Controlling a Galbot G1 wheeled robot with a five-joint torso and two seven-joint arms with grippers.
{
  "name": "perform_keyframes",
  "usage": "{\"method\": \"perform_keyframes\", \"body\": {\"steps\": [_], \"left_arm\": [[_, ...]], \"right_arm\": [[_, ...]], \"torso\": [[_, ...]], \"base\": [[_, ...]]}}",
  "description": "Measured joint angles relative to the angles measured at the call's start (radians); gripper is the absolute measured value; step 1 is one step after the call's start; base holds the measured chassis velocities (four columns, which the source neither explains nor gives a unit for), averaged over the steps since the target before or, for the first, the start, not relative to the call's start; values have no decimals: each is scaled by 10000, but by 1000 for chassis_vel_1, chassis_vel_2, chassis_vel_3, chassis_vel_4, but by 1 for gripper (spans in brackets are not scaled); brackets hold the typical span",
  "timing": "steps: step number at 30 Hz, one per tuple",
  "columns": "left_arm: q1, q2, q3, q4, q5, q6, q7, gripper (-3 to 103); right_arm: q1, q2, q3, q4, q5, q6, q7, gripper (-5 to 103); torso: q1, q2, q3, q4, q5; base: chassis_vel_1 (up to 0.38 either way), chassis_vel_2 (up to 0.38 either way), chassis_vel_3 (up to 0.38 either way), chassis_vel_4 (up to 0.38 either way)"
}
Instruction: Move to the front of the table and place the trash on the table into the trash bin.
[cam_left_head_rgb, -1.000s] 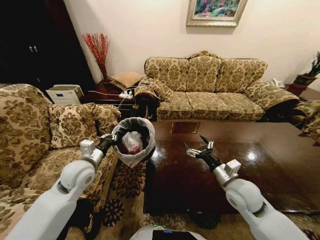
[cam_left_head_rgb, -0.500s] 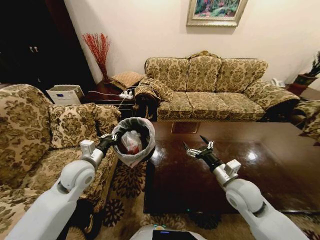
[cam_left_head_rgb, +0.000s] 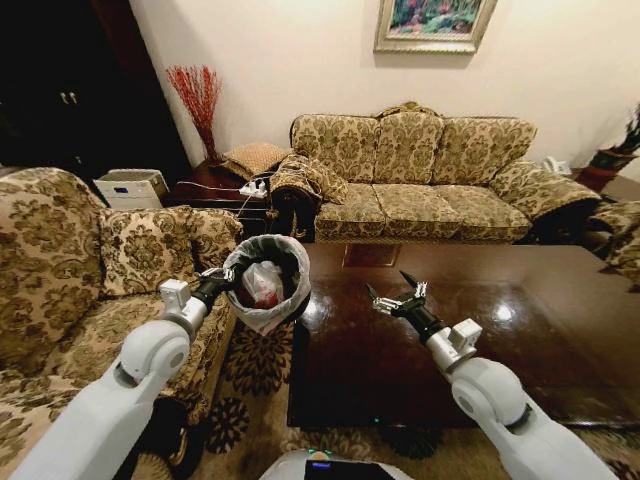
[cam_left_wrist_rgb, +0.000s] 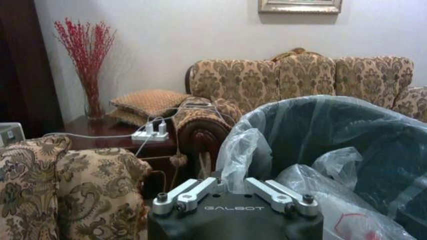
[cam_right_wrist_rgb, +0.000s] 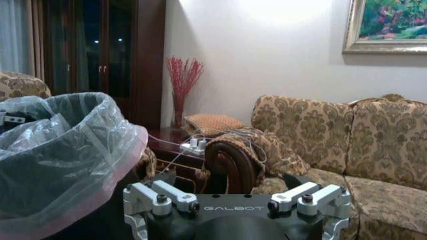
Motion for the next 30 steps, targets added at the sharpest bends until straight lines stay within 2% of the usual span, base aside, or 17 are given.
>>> {"method": "perform_keyframes", "body": {"steps": [4,5,6,9,13,30], "left_arm": [[198,3,-147,-341,-80,-264,-47,3],[367,52,-329,-639,-67,-459,73,3],[412,77,-419,-705,-70,-547,138,3],[470,153,-564,-810,-237,-623,264,3],[508,193,-691,-865,-324,-552,241,3],[757,137,-850,-965,-155,-272,37,3]], "right_arm": [[-132,4,196,181,0,-109,95,100],[-510,20,767,709,-3,-433,376,100],[-769,31,1153,1082,-9,-643,575,100],[-1126,121,1649,1490,89,-787,797,100],[-1336,253,1814,1622,138,-768,808,100],[-1805,546,1963,1810,-135,-942,476,100]], "torso": [[1,-1,1,2,-3],[2,-1,1,6,8],[1,0,0,3,0],[-3,3,-2,-5,-3],[-3,3,-1,1,1],[2,0,1,0,-1]], "base": [[0,0,0,0],[0,0,0,0],[0,0,0,0],[0,0,0,0],[0,0,0,0],[0,0,0,0]]}}
